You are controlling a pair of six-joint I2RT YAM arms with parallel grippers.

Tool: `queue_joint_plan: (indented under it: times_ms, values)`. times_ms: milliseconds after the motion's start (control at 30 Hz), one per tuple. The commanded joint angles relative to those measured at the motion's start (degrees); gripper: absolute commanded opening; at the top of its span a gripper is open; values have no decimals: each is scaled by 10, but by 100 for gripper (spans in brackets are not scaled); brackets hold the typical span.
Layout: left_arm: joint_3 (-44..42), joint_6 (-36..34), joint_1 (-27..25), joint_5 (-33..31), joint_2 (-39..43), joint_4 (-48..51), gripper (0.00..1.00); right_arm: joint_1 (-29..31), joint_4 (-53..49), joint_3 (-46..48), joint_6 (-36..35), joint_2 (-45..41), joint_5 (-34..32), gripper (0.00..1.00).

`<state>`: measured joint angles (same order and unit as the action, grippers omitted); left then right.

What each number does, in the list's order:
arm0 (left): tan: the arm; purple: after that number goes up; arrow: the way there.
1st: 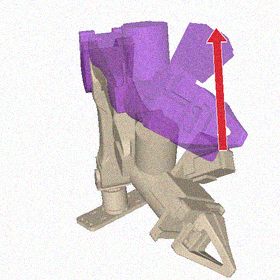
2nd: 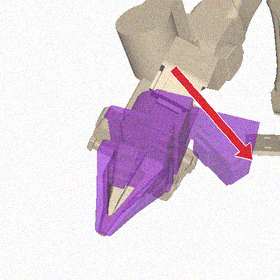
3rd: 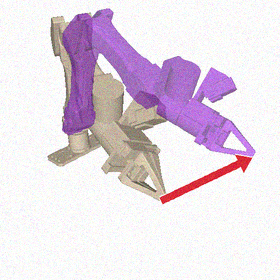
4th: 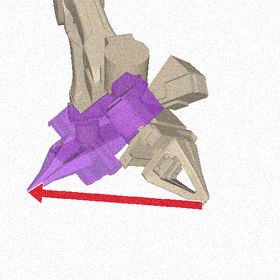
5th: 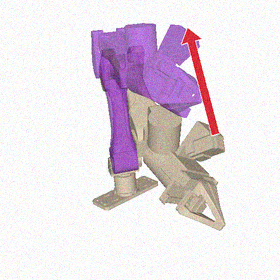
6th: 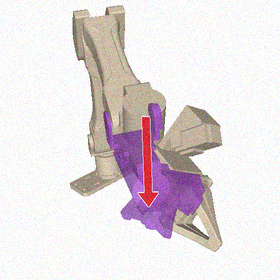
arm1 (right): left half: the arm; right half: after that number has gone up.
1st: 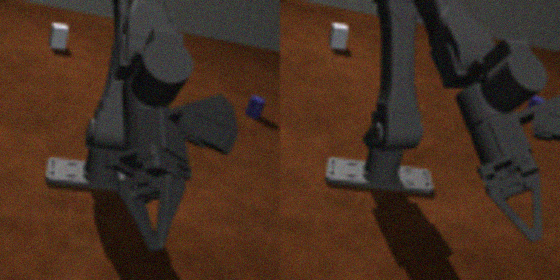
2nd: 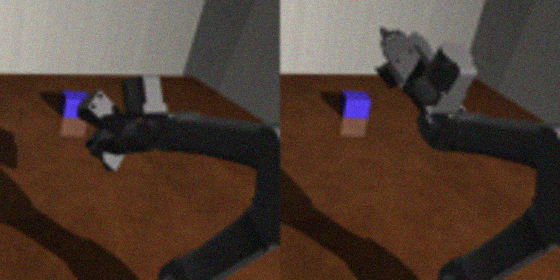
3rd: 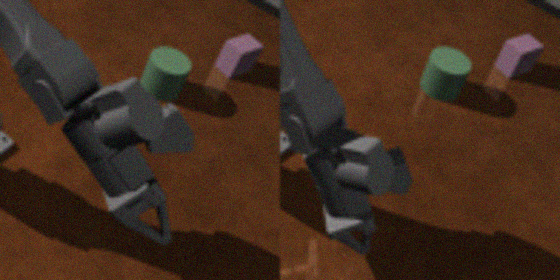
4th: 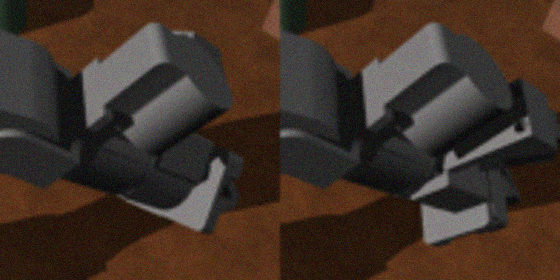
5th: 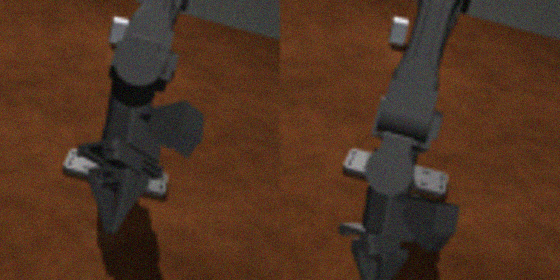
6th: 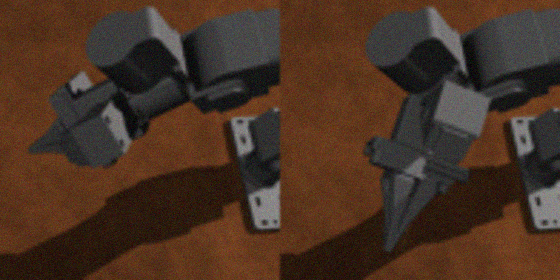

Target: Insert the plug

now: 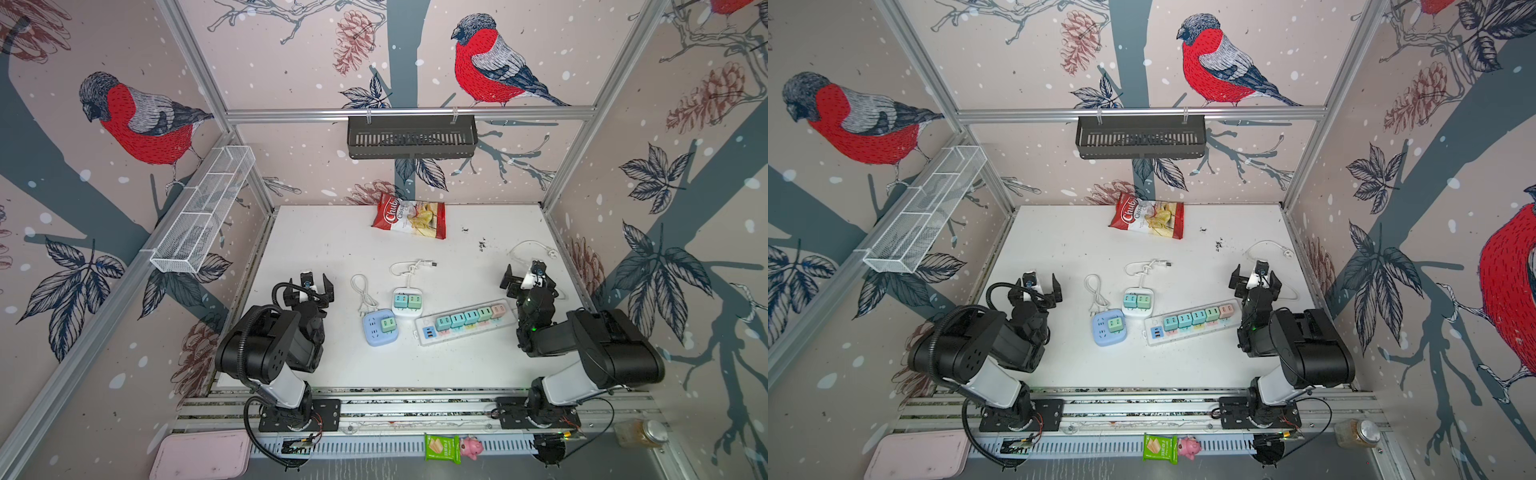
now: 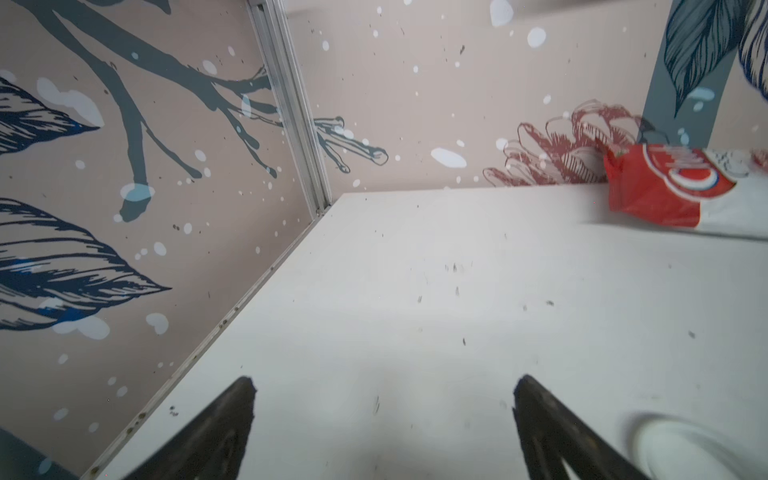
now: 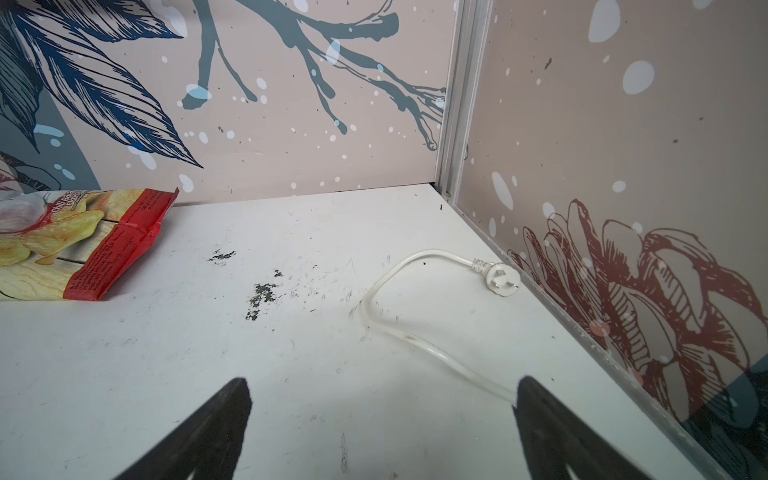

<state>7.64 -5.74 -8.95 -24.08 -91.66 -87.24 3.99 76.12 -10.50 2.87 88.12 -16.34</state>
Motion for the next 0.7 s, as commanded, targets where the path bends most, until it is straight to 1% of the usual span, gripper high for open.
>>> queue_joint_plan:
  times_ms: [0, 33, 67, 667]
  values:
    - [47, 57, 30, 23, 16, 87, 98, 0, 19, 0, 6, 0, 4, 100]
    - [50, 66, 51, 64, 22, 105, 98, 0, 19, 0, 6, 0, 4, 100]
    - [48, 67, 58, 84, 25, 106, 98, 0, 19, -1, 6, 1, 4, 100]
    - [47, 64, 58, 84, 23, 100, 98, -5, 11, -5, 8, 0, 15, 100]
